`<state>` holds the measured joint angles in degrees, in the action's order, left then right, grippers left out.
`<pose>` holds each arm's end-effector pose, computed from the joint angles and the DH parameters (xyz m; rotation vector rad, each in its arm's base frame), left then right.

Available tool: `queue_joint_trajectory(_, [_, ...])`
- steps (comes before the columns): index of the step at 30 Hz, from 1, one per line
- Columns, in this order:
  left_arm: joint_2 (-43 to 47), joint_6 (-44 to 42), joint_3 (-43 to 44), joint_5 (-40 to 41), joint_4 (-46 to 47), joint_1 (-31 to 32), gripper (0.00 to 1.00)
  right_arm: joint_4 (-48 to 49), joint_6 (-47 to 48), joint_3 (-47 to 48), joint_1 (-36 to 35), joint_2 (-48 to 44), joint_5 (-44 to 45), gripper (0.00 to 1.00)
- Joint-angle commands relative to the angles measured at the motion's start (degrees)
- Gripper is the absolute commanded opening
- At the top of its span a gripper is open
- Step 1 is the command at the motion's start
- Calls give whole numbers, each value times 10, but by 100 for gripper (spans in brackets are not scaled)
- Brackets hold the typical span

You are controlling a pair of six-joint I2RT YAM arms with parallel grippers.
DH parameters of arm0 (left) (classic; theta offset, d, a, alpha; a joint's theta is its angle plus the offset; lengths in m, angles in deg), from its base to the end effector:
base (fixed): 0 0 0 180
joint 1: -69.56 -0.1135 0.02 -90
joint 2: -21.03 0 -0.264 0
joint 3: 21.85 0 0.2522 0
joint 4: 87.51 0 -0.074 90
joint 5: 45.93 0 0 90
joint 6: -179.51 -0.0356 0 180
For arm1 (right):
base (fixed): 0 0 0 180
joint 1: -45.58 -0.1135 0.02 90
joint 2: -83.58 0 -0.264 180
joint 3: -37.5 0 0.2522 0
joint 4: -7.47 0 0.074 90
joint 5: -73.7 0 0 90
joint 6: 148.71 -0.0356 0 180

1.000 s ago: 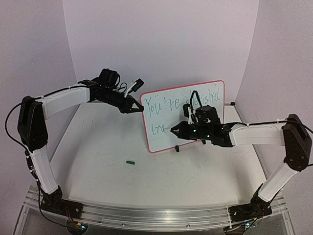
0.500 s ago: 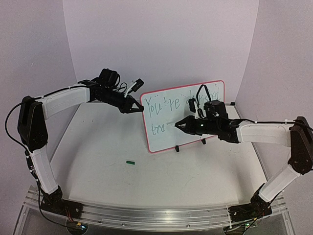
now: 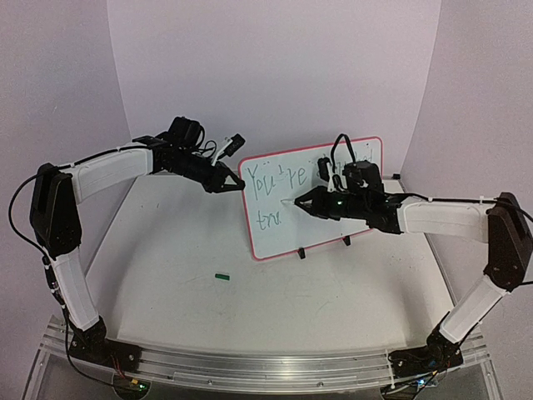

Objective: Write a sentence on the whiteboard

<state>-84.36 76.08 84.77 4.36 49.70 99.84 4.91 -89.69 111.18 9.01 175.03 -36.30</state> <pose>0.3496 -0.2304 0.3062 1.1698 1.9406 -0.9463 0.2880 0.2288 0.2631 -0.3523 2.0413 1.0968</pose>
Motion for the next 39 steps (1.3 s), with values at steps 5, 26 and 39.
queue_joint_trajectory(5, [22, -9, -8, 23, -17, -1, 0, 13, 5, 27, 8, 27, 20, 0])
queue_joint_trajectory(26, [23, -9, -7, 24, -18, -1, 0, 20, -17, -39, 8, 35, 14, 0])
queue_joint_trajectory(39, [28, -9, -7, 23, -18, -1, 0, 19, -22, -50, 8, -11, 38, 0])
